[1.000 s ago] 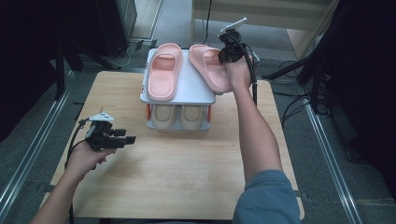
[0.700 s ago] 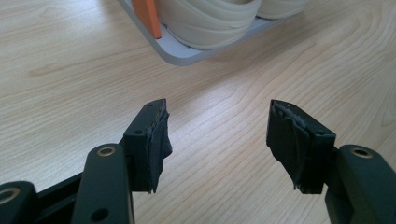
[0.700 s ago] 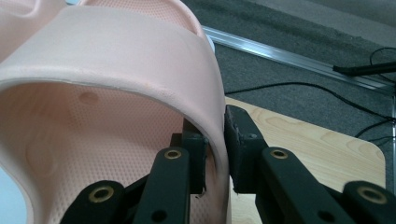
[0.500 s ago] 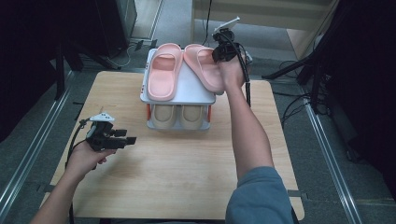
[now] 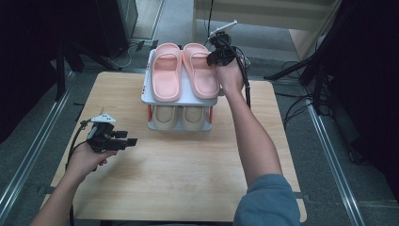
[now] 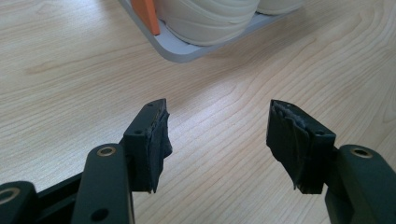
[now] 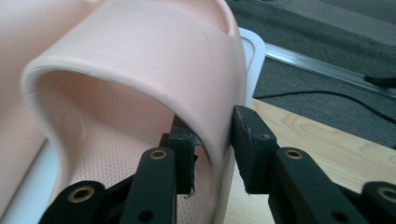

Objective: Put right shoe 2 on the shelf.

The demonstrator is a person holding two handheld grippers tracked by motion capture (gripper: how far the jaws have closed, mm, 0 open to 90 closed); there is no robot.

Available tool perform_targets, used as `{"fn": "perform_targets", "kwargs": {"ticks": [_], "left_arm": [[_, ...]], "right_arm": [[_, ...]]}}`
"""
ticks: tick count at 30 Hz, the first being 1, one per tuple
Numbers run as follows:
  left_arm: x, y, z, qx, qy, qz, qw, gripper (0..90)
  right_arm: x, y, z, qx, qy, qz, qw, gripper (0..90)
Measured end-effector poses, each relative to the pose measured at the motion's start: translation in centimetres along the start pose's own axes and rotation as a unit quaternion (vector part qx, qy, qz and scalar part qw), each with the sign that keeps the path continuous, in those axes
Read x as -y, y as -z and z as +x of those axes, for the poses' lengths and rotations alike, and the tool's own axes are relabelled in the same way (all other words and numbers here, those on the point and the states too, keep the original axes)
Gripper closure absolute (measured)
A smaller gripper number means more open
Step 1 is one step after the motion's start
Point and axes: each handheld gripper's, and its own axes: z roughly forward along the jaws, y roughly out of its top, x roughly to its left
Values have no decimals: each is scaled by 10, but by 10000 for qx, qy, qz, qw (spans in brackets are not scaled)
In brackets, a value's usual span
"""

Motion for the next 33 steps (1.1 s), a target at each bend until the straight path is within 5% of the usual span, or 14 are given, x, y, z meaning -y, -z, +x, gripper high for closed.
{"fn": "perform_targets", "kwargs": {"ticks": [15,33], "left_arm": [[-4,-5,-1,2,-53,71,10000,389],[-8,-9,-1,34,-89,109,9999,387]], "right_arm": [[20,12,7,-278,251,-181,9991,675],[33,19,14,-570,205,-220,9979,642]]}}
